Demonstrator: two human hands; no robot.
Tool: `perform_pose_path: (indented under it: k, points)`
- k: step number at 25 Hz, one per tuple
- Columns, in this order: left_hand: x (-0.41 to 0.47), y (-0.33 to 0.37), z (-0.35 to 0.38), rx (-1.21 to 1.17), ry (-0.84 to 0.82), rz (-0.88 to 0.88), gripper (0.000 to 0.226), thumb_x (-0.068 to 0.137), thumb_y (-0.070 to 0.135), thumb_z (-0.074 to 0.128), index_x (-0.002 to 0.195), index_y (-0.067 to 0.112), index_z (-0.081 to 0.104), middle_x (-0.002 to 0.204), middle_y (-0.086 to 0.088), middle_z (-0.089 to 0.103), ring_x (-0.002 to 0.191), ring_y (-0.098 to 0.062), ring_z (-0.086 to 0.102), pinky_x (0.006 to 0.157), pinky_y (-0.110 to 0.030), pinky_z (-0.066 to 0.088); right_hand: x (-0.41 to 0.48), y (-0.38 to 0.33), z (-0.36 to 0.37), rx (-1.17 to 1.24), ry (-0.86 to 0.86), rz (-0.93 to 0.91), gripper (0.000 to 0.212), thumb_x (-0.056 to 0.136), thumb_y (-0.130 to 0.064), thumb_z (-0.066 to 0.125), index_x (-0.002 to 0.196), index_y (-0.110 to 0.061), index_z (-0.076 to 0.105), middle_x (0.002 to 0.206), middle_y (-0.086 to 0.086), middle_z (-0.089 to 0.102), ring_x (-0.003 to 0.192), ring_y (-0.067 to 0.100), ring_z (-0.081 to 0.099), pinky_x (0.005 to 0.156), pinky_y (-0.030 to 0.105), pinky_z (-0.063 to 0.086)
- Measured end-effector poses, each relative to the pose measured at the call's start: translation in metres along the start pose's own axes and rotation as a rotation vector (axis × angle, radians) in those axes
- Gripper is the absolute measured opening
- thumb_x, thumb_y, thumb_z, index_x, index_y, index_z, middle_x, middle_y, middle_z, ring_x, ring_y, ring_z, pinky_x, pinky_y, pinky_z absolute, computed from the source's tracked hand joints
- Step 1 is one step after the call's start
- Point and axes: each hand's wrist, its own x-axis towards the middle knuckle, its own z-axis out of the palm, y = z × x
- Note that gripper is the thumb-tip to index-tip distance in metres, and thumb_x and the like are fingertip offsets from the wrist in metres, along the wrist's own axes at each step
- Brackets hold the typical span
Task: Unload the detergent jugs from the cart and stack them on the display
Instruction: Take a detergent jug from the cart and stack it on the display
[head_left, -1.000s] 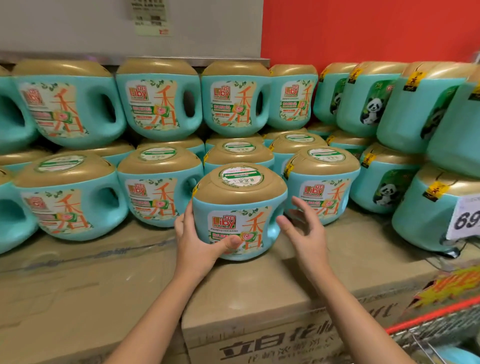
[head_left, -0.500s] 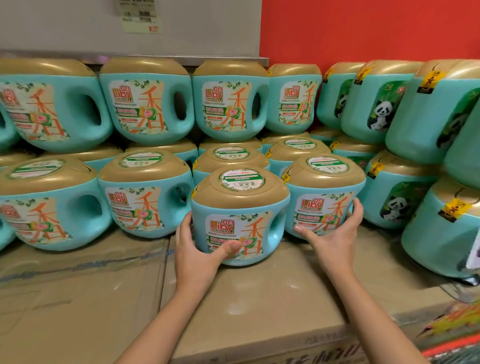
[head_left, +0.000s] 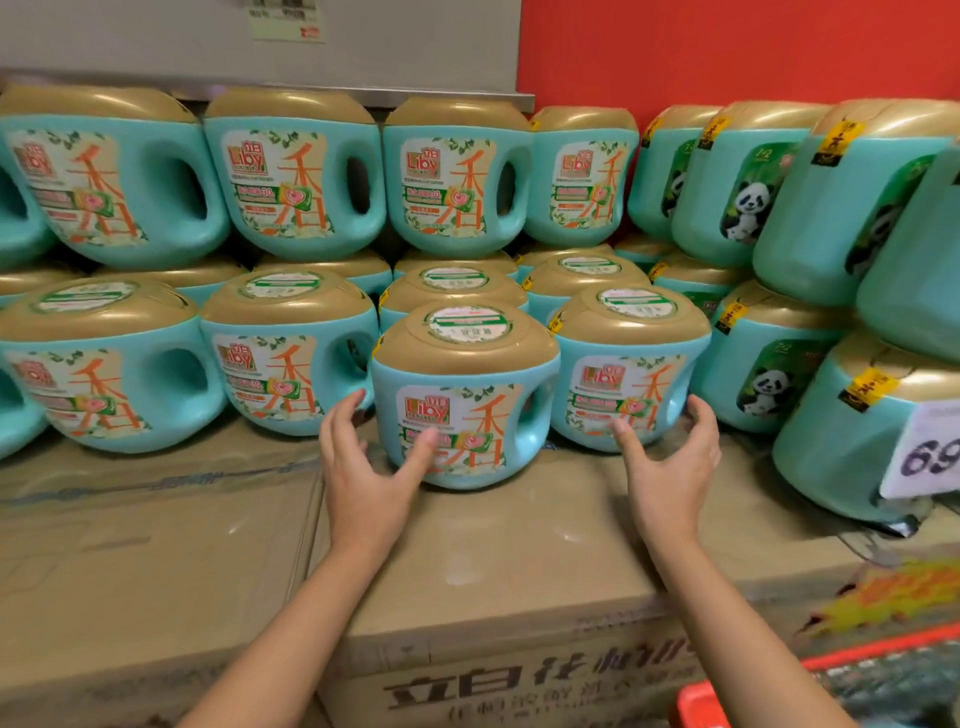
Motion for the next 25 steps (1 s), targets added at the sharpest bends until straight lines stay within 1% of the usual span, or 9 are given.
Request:
perform_pose_path:
  k: [2,4,6,8,11,14,17,22,25]
  points:
    - [-0.023,0.004,-0.007,0.02,-0.01,0.106,0.065,0.083,0.033,0.071,0.137,0.013,0.043,0.143,-0.006,0.03,0.134,-0.021,0.035,0.111,-0.046,0.035,-0.035,-0.009,-0.033,0.085,0.008,-0.136,0.055,0.085,-0.016,0.073,0.133,-0.013,0.047,0.126,-0.006,0.052,0.112,0.016,0.053,0.093,0.022,0.045]
    - [-0.059,0.012,-0.015,-0.04,-0.093,0.201,0.041,0.087,0.022,0.066,0.126,0.021,0.054,0.135,0.002,0.041,0.128,-0.01,0.041,0.108,-0.036,0.038,-0.083,-0.013,-0.077,0.155,0.008,-0.17,0.036,0.089,-0.022,0.066,0.122,-0.029,0.054,0.113,-0.021,0.06,0.098,0.003,0.06,0.083,0.012,0.046]
    - [-0.103,0.02,-0.024,-0.161,-0.224,0.185,0.029,0.086,0.02,0.062,0.112,0.033,0.06,0.119,0.015,0.056,0.112,-0.002,0.054,0.096,-0.017,0.043,-0.134,-0.008,-0.126,0.157,0.04,-0.082,0.019,0.09,-0.034,0.06,0.108,-0.04,0.06,0.101,-0.017,0.068,0.09,0.004,0.064,0.079,0.016,0.049]
    - [-0.149,0.023,-0.034,-0.294,-0.39,0.052,0.027,0.088,0.015,0.065,0.104,0.036,0.062,0.102,0.015,0.068,0.091,0.002,0.062,0.08,-0.006,0.046,-0.181,0.001,-0.175,0.12,0.051,0.044,0.011,0.093,-0.033,0.062,0.102,-0.039,0.064,0.088,-0.006,0.071,0.081,0.01,0.067,0.074,0.022,0.052]
    - [-0.218,0.019,-0.045,-0.325,-0.669,-0.148,0.028,0.089,0.002,0.064,0.099,0.028,0.067,0.095,0.008,0.074,0.082,-0.01,0.067,0.071,-0.006,0.048,-0.242,0.014,-0.241,0.114,0.053,0.244,0.027,0.091,-0.011,0.06,0.094,-0.035,0.07,0.078,0.003,0.072,0.068,0.01,0.066,0.067,0.021,0.053]
    - [-0.279,0.017,-0.048,-0.33,-0.801,-0.284,0.026,0.087,-0.009,0.061,0.092,0.015,0.068,0.087,-0.009,0.075,0.081,-0.02,0.069,0.068,-0.005,0.049,-0.291,0.022,-0.309,0.091,0.119,0.393,0.031,0.09,-0.004,0.06,0.09,-0.032,0.071,0.075,0.008,0.073,0.063,0.01,0.065,0.063,0.023,0.054]
    - [-0.333,0.033,-0.037,-0.308,-0.93,-0.31,0.026,0.082,-0.017,0.061,0.087,0.009,0.068,0.085,-0.019,0.073,0.067,-0.012,0.065,0.062,-0.005,0.045,-0.32,0.027,-0.372,0.108,0.279,0.48,0.028,0.09,0.004,0.059,0.083,-0.02,0.071,0.07,0.015,0.072,0.055,0.007,0.063,0.055,0.015,0.052]
    - [-0.414,0.07,0.008,-0.331,-0.969,-0.273,0.029,0.084,-0.018,0.058,0.084,0.009,0.069,0.078,-0.018,0.071,0.059,-0.007,0.063,0.055,-0.005,0.046,-0.324,0.049,-0.459,0.129,0.299,0.548,0.019,0.089,0.009,0.057,0.086,-0.007,0.067,0.059,0.007,0.069,0.05,0.007,0.059,0.051,0.014,0.048]
    - [-0.469,0.098,0.046,-0.363,-0.936,-0.299,0.027,0.085,-0.013,0.06,0.088,0.012,0.069,0.088,-0.02,0.072,0.076,-0.02,0.065,0.067,-0.01,0.049,-0.306,0.057,-0.52,0.103,0.197,0.524,0.016,0.089,0.007,0.059,0.089,-0.006,0.068,0.063,0.008,0.07,0.052,0.009,0.06,0.053,0.015,0.05]
